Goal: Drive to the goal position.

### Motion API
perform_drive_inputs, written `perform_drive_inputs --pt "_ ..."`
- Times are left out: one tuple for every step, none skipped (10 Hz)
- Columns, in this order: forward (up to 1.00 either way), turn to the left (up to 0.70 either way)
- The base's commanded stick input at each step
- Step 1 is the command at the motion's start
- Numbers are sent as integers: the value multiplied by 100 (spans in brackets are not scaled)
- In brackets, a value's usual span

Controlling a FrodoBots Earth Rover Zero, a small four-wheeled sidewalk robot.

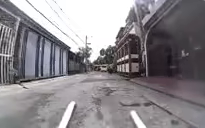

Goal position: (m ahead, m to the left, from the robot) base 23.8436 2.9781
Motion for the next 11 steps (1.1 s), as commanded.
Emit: perform_drive_inputs --pt "85 0" --pt "85 1" --pt "85 1" --pt "85 0" --pt "85 0" --pt "85 0" --pt "85 0" --pt "85 0" --pt "85 -34" --pt "85 -34" --pt "85 -34"
